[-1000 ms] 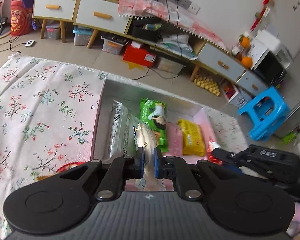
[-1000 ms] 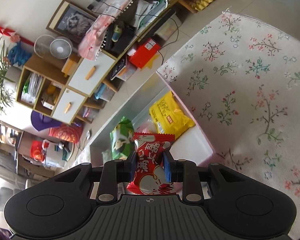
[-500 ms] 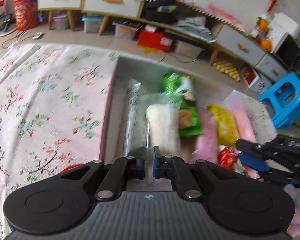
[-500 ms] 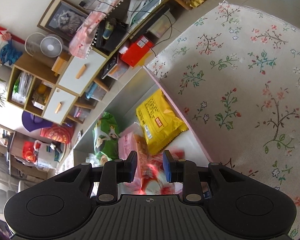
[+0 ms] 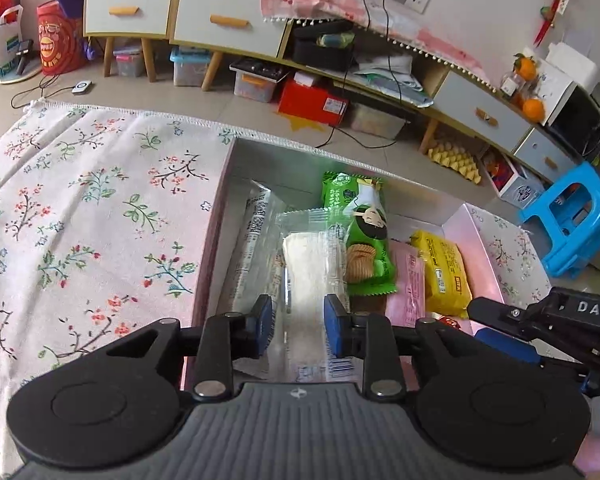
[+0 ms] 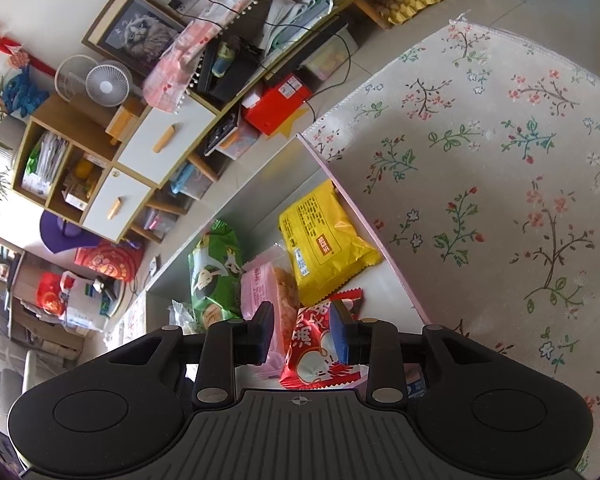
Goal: Organize snacks
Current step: 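Lower the bread and candy into the pink box and open both grippers, then move both open grippers back over the loose snacks on the table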
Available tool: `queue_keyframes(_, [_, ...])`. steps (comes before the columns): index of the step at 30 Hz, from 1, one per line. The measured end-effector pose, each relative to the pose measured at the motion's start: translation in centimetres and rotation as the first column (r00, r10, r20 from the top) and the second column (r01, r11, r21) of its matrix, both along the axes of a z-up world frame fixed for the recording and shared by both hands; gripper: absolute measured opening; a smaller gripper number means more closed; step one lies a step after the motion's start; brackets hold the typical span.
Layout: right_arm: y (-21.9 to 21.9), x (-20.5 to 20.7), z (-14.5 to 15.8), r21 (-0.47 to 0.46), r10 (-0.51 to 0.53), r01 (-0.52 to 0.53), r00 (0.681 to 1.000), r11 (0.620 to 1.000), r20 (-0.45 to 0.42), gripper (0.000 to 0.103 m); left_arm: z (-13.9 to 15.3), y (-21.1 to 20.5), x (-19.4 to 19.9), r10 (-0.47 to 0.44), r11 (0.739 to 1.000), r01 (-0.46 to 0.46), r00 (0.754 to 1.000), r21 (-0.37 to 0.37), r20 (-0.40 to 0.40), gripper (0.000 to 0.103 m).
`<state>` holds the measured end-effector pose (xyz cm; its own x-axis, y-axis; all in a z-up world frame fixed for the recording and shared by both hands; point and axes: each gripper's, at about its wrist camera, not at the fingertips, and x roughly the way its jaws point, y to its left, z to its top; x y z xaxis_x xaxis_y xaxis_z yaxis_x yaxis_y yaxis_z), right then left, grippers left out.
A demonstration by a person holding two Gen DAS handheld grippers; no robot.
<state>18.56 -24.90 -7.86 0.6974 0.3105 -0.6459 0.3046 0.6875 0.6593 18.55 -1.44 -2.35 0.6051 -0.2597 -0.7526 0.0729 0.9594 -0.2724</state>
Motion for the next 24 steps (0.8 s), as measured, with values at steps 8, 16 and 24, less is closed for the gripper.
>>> queue_keyframes(8, [0.7, -0.1, 1.2, -0.038, 0.044, -0.043, 0.999, 0.998, 0.021, 0.059, 0.8, -0.5, -0.7, -0.03, 0.999, 0.029, 0.999, 0.034, 0.033, 0.046])
queue_keyframes(16, [0.7, -1.4, 3.1, -0.037, 0.098, -0.096, 0.994, 0.995, 0.052, 0.086, 3.0, -0.5, -2.6, -0.083, 0.994, 0.078, 0.994, 0.075, 0.075, 0.084])
queue_keyframes(24, [1.5, -4.0, 5.4, -0.194, 0.171, -0.157, 0.984, 0.968, 0.058, 0.094, 4.2, -1.1, -4.6, -0.111, 0.98, 0.1, 0.992, 0.171, 0.053, 0.1])
